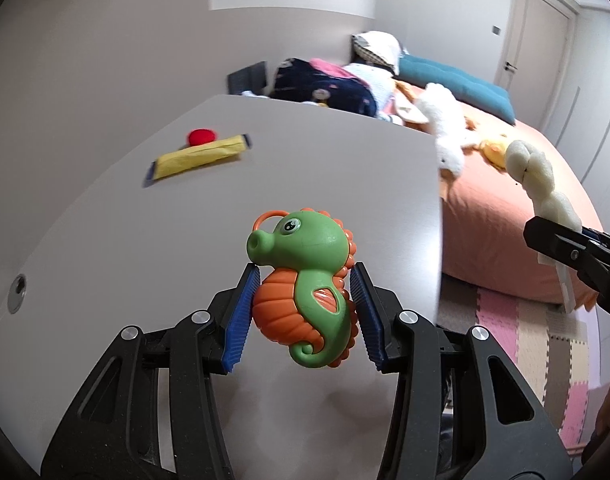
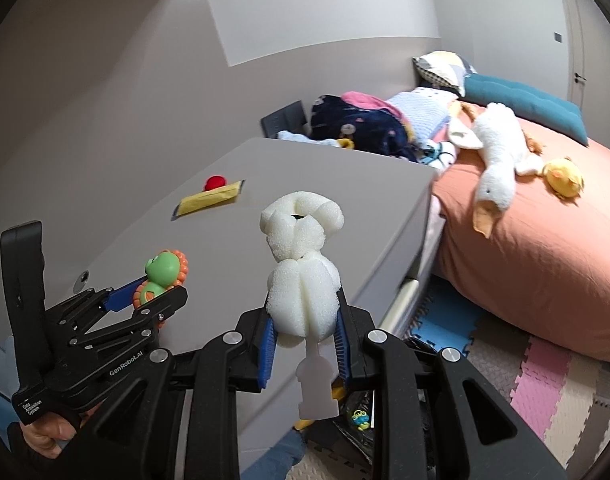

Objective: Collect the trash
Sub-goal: 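Carry the green seahorse and white foam toy toward the black bin, then open both tools over the bin to drop the seahorse and foam toy, then return both open tools to the desk toward the yellow tube and red heart, then grasp the yellow wrapped tube at its end with the left tool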

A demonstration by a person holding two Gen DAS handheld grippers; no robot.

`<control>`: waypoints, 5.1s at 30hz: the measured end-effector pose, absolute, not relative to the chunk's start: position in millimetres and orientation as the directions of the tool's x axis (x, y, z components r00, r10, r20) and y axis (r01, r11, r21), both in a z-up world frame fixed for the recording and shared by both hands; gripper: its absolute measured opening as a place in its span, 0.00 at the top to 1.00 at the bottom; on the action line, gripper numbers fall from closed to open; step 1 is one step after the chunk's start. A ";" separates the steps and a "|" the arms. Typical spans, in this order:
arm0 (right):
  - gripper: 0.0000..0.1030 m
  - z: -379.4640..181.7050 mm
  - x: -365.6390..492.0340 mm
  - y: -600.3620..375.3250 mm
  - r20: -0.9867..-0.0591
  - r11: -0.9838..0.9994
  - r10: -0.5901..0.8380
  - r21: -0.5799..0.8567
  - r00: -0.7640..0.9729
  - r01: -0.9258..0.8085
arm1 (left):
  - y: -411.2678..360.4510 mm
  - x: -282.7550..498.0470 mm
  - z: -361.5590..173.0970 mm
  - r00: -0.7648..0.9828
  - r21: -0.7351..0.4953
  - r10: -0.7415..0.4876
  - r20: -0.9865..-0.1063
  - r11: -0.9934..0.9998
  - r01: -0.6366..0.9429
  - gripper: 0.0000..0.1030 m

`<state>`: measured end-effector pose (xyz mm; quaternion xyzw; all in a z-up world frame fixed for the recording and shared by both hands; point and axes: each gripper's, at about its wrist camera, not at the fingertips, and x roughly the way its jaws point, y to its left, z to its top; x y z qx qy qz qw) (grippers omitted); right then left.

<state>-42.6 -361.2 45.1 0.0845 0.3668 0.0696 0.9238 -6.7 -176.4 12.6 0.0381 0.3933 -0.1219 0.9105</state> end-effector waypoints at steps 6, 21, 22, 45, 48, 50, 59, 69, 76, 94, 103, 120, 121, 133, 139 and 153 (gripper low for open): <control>0.74 41.8 -58.4 -393.2 -0.662 0.974 0.159 0.226 0.732 -0.007 | -203.6 -17.4 16.3 0.656 -0.023 -0.227 -0.720 0.952 0.304 0.55; 0.74 35.7 -93.7 -463.6 -0.661 0.961 0.063 0.243 0.748 0.134 | -280.1 -36.9 17.2 0.610 -0.010 -0.324 -0.723 0.888 0.460 0.55; 0.74 34.7 -94.3 -466.3 -0.662 0.959 0.058 0.244 0.747 0.142 | -285.6 -37.5 15.9 0.604 -0.007 -0.329 -0.726 0.882 0.472 0.55; 0.28 20.3 -96.3 -514.6 -0.695 0.932 -0.053 0.224 0.717 0.286 | -310.7 -27.6 -10.1 0.571 0.076 -0.274 -0.773 0.855 0.513 0.05; 0.27 20.7 -94.5 -512.6 -0.695 0.933 -0.051 0.223 0.717 0.282 | -306.9 -26.8 -8.7 0.571 0.064 -0.281 -0.772 0.859 0.509 0.05; 0.26 21.1 -92.3 -510.1 -0.695 0.935 -0.048 0.222 0.717 0.277 | -303.1 -24.7 -8.8 0.572 0.058 -0.280 -0.771 0.864 0.501 0.05; 0.26 20.5 -73.8 -485.2 -0.692 0.947 -0.011 0.225 0.721 0.231 | -276.8 -13.1 -11.1 0.578 0.047 -0.255 -0.776 0.889 0.456 0.05; 0.26 19.0 -41.7 -444.1 -0.689 0.961 0.049 0.229 0.724 0.153 | -233.9 7.9 -10.8 0.595 0.035 -0.206 -0.777 0.930 0.367 0.05; 0.26 15.6 -15.8 -417.9 -0.690 0.966 0.092 0.238 0.718 0.105 | -201.3 23.6 -9.1 0.619 0.049 -0.175 -0.766 0.944 0.327 0.05; 0.26 6.1 67.5 -349.8 -0.709 0.969 0.178 0.245 0.682 0.001 | -118.9 88.9 -20.5 0.620 0.046 -0.124 -0.775 0.967 0.251 0.05; 0.26 -5.0 115.0 -314.9 -0.726 0.967 0.222 0.252 0.651 -0.049 | -85.9 127.5 -28.7 0.616 0.048 -0.112 -0.779 0.970 0.237 0.05; 0.26 -17.2 179.6 -280.6 -0.738 0.966 0.244 0.241 0.629 -0.092 | -62.5 196.2 -40.3 0.582 0.039 -0.149 -0.799 0.954 0.298 0.05; 0.26 -18.0 182.9 -279.6 -0.738 0.966 0.246 0.243 0.628 -0.093 | -62.4 199.0 -40.0 0.583 0.043 -0.151 -0.798 0.951 0.305 0.05; 0.26 -24.7 212.5 -269.5 -0.740 0.963 0.260 0.249 0.621 -0.106 | -68.3 235.3 -46.8 0.563 0.094 -0.174 -0.808 0.905 0.415 0.05; 0.26 -26.9 220.1 -267.2 -0.740 0.963 0.259 0.249 0.620 -0.105 | -66.5 243.3 -46.4 0.558 0.080 -0.194 -0.806 0.900 0.429 0.28; 0.26 -25.0 228.0 -249.9 -0.737 0.959 0.275 0.253 0.618 -0.126 | -48.3 234.1 -33.2 0.610 0.051 -0.204 -0.766 0.926 0.374 0.79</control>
